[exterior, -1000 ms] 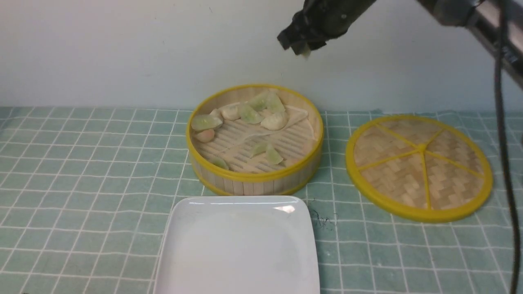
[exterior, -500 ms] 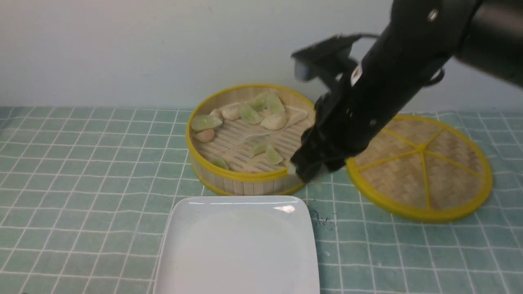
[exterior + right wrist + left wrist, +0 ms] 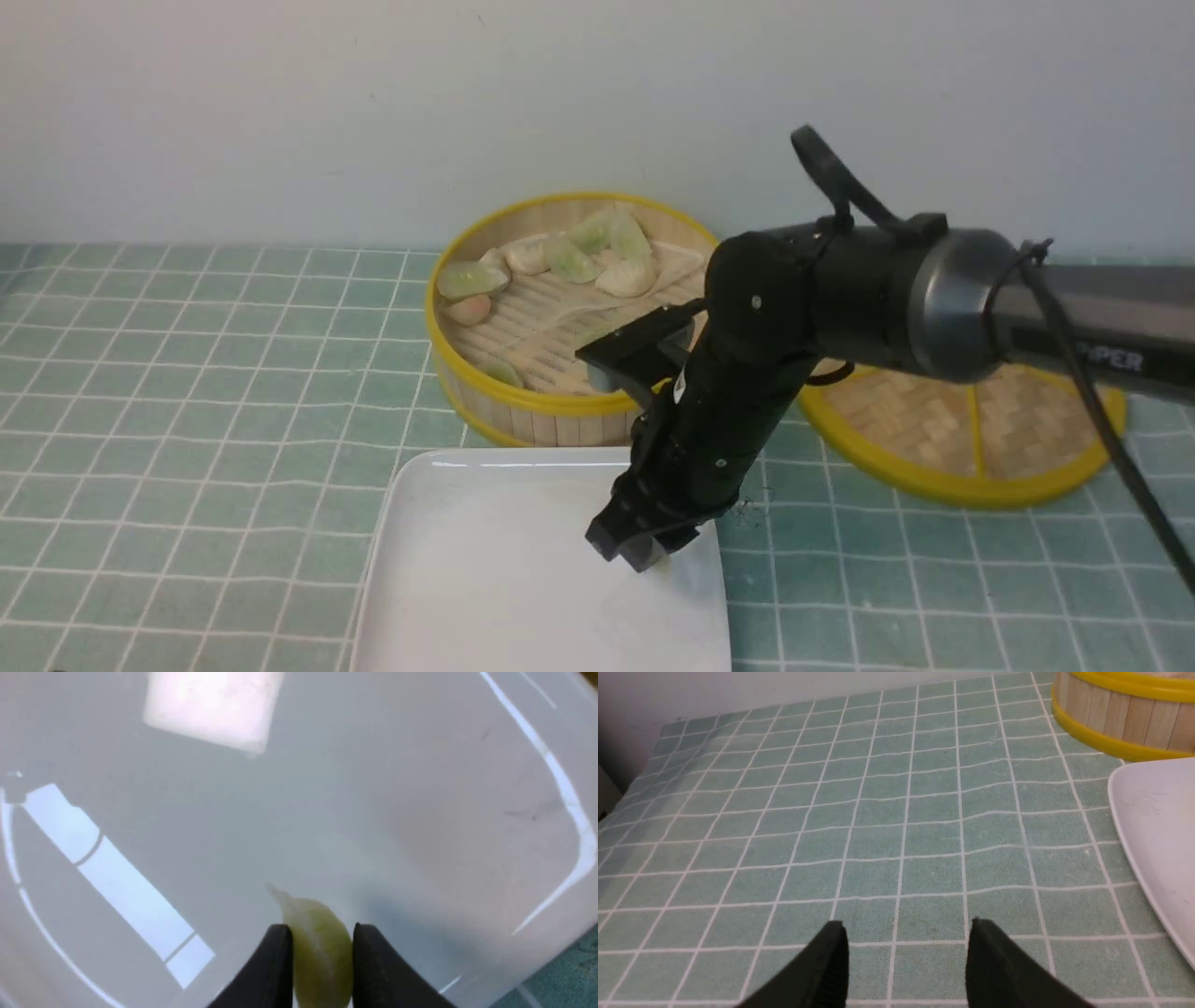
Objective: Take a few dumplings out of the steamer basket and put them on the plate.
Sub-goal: Use the right arm to put the dumpling into the plate, then use the left arm to grab a dumpling from the steamer
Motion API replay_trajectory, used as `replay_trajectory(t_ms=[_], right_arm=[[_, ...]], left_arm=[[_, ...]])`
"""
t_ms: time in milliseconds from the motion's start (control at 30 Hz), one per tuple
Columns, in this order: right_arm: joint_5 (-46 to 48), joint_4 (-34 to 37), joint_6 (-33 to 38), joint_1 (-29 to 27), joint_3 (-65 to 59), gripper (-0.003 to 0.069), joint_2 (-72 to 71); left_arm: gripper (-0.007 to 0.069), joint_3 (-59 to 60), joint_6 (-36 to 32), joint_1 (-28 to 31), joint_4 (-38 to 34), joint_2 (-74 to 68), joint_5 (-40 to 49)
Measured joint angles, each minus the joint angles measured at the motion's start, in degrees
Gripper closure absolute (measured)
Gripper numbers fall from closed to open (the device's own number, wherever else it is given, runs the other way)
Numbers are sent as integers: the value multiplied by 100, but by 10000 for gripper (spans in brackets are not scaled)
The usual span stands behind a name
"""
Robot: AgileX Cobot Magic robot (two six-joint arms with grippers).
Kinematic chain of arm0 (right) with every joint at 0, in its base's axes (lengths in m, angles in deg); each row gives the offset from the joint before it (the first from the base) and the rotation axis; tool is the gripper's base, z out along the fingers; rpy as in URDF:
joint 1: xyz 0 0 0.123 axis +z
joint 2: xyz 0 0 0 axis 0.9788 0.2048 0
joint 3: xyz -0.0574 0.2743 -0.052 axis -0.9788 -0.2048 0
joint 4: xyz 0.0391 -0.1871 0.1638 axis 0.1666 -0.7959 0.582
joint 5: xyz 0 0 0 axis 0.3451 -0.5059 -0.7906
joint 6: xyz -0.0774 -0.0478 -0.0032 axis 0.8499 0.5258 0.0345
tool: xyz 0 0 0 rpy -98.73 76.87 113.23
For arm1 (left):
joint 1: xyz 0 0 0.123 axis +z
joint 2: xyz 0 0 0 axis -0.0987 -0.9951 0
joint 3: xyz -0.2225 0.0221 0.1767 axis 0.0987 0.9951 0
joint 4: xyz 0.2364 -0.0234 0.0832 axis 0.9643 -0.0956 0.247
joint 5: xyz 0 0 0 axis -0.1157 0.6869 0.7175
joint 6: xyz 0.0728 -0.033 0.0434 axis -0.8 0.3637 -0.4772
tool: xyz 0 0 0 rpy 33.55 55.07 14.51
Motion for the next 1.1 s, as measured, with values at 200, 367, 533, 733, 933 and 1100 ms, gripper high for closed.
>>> replay_trajectory(t_ms=[200,367,533,733,933,1100], right_arm=[[-373,-105,-12,0,0,310,232],[-405,-115,-17,0,7,130,280],[-106,-123,-145,0,227,95,-89],[37,-432,-483,0,276,272,-1523],[-229,-1262,-1017,0,214,603,-3252],[-873,-1941,-1767,0,-720,669,-5068]], left_arm=[[306,0,-105,0,142,0,0],[306,10,-354,0,757,0,5],[306,17,-395,0,891,0,5],[306,31,-356,0,960,0,-135],[306,37,328,0,510,0,-1729],[306,37,633,0,405,0,-2966]])
